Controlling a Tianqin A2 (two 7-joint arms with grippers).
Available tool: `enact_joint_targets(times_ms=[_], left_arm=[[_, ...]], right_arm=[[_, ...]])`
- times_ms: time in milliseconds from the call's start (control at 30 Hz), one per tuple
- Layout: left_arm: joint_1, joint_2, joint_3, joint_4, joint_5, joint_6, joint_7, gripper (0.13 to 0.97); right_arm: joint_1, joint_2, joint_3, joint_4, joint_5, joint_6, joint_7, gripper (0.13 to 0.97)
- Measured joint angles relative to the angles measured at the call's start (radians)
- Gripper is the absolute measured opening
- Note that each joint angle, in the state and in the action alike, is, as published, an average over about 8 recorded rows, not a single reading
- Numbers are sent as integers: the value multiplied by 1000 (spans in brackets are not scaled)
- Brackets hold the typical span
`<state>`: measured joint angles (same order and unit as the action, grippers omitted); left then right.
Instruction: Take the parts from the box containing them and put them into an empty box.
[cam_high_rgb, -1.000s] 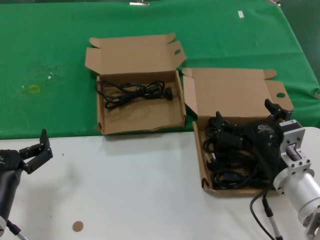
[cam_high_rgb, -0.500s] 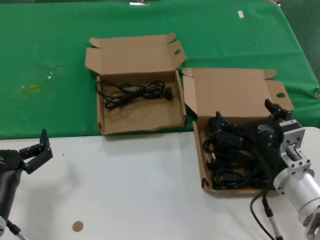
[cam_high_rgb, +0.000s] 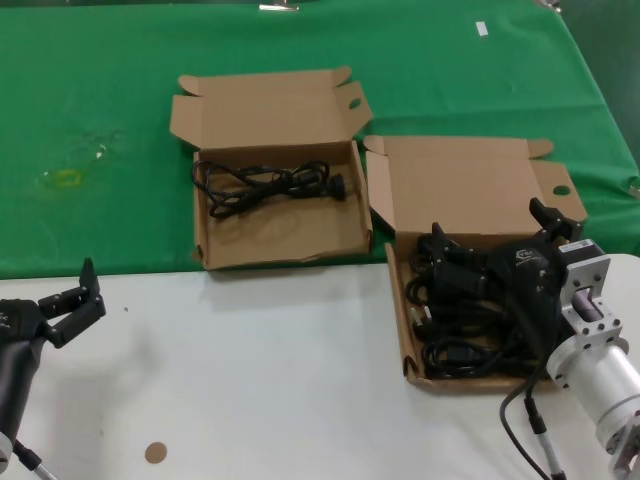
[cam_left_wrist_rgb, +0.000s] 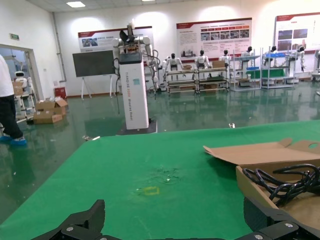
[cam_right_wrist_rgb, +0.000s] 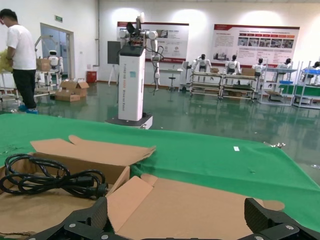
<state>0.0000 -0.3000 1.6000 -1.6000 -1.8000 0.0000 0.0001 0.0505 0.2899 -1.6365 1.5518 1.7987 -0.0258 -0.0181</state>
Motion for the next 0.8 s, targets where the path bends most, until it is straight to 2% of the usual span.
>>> enact_joint_targets(times_ms=[800], left_arm=[[0, 0, 0, 0, 0, 0, -1, 966]], right_arm=[[0, 0, 0, 0, 0, 0, 0, 966]])
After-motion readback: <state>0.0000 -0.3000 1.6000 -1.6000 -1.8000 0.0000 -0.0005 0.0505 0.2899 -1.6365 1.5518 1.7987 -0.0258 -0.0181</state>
